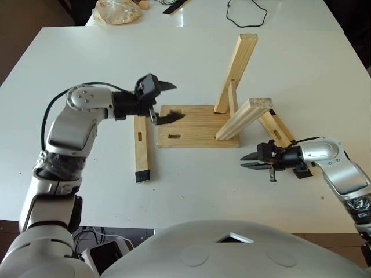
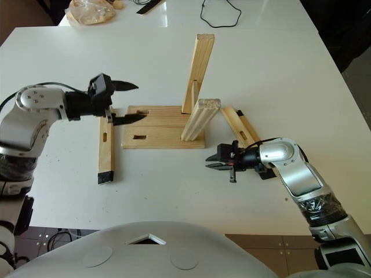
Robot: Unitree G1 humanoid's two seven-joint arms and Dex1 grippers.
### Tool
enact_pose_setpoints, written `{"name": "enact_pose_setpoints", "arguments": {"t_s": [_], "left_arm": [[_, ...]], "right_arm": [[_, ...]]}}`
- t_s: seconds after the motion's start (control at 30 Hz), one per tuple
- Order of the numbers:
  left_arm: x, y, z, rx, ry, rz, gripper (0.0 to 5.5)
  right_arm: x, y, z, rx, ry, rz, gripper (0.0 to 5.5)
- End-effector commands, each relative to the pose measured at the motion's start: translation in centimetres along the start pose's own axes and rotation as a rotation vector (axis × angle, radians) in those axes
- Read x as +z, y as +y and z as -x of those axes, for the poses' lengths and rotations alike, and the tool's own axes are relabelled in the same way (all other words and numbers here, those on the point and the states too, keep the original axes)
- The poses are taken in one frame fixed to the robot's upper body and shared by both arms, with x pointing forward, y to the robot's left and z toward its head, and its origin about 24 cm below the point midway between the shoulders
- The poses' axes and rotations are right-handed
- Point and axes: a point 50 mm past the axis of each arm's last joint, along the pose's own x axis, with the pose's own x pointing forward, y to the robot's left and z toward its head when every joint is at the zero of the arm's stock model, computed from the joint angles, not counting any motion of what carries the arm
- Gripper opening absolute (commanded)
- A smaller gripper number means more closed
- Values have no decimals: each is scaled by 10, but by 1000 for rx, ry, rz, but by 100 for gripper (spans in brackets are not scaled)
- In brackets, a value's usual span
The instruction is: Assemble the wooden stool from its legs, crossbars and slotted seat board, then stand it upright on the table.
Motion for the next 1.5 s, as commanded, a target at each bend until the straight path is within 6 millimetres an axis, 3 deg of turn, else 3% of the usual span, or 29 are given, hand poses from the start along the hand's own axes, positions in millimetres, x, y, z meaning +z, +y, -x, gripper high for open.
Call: {"name": "enact_pose_setpoints", "arguments": {"t_s": [0.03,0.17,0.3,0.37,0.5,0.6,0.9,1.07,1.17,1.3,1.5], "left_arm": [[-23,25,-33,131,81,-54,459],[-45,36,-59,281,112,-68,459],[-60,44,-63,402,134,-58,459],[-77,39,-60,379,213,-103,459],[-118,10,-49,165,372,-104,459],[-131,-5,-43,39,386,-84,459],[-116,-36,-19,-143,290,-95,459],[-117,-56,-7,-133,303,-57,459],[-112,-57,-5,-79,283,-36,459],[-96,-48,0,9,232,-28,459],[-53,-52,29,91,85,27,459]], "right_arm": [[3,-9,-11,-60,-3,11,76],[4,-15,-21,-110,-10,0,76],[5,-10,-28,-80,-15,4,76],[6,-12,-30,-95,-23,3,76],[6,-26,-31,-196,-23,-13,76],[3,-37,-30,-255,-3,-15,76],[4,-73,-32,-398,18,-8,76],[5,-78,-34,-398,17,6,76],[6,-76,-34,-377,19,15,76],[6,-71,-31,-355,18,27,76],[11,-64,-4,-392,-22,36,76]]}}
